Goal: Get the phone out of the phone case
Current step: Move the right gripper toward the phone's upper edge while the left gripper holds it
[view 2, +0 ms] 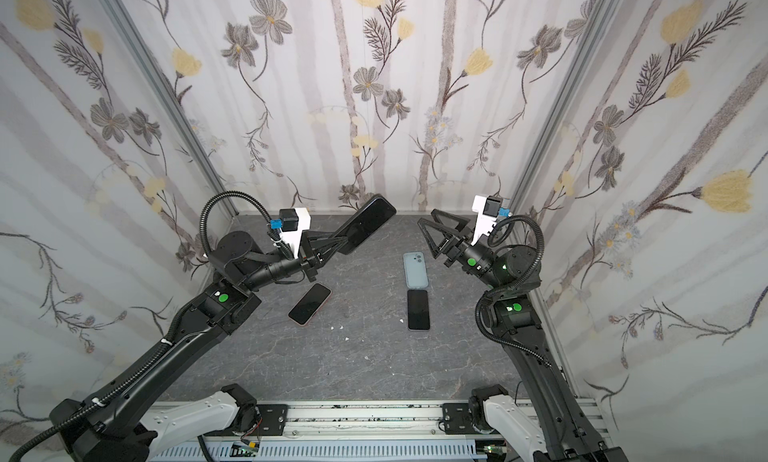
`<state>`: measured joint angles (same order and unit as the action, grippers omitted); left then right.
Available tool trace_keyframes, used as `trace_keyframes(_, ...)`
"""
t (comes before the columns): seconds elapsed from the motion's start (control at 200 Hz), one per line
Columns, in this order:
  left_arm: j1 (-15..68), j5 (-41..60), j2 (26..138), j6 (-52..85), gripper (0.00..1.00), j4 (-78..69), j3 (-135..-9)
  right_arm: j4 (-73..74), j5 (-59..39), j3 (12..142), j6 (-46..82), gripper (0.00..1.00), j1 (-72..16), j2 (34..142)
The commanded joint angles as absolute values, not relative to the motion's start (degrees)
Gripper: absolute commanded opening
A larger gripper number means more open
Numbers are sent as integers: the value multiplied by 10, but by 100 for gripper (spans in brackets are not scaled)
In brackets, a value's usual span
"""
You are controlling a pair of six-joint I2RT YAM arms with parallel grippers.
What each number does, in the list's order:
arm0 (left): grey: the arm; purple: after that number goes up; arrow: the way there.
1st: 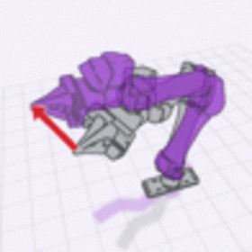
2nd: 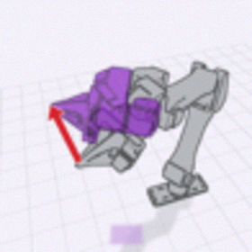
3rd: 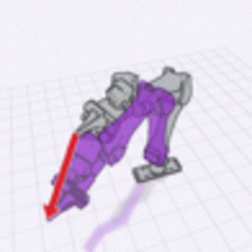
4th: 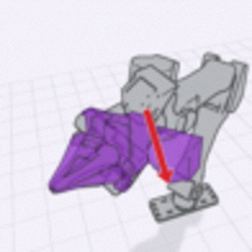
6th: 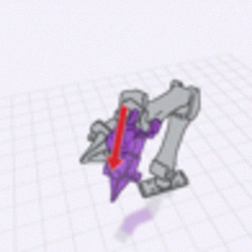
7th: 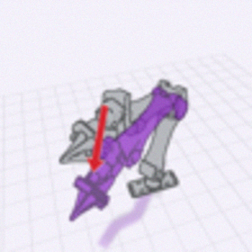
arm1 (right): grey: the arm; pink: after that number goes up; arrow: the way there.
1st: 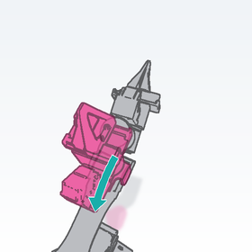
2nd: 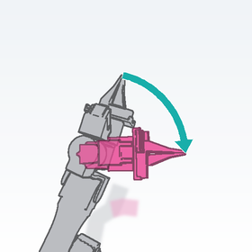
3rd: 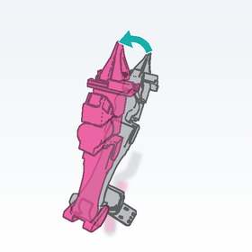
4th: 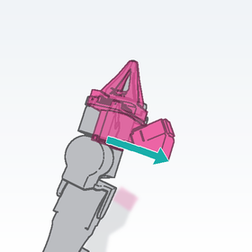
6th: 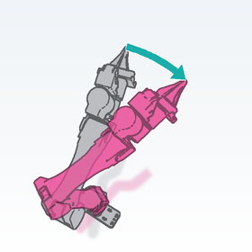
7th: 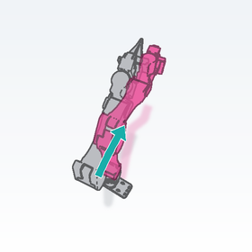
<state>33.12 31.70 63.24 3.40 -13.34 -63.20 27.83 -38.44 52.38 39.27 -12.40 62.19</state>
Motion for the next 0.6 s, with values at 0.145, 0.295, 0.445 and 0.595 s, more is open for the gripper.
trace_keyframes(0.145,311,371,680,236,0,-245,-677,298,-431,500,325,61,-169,628)
trace_keyframes(0.295,311,409,696,299,0,-302,-678,331,-455,503,337,58,-204,654)
trace_keyframes(0.445,312,430,692,325,0,-340,-664,356,-474,521,351,60,-229,690)
trace_keyframes(0.595,312,445,692,344,0,-370,-656,432,-499,531,403,67,-244,732)
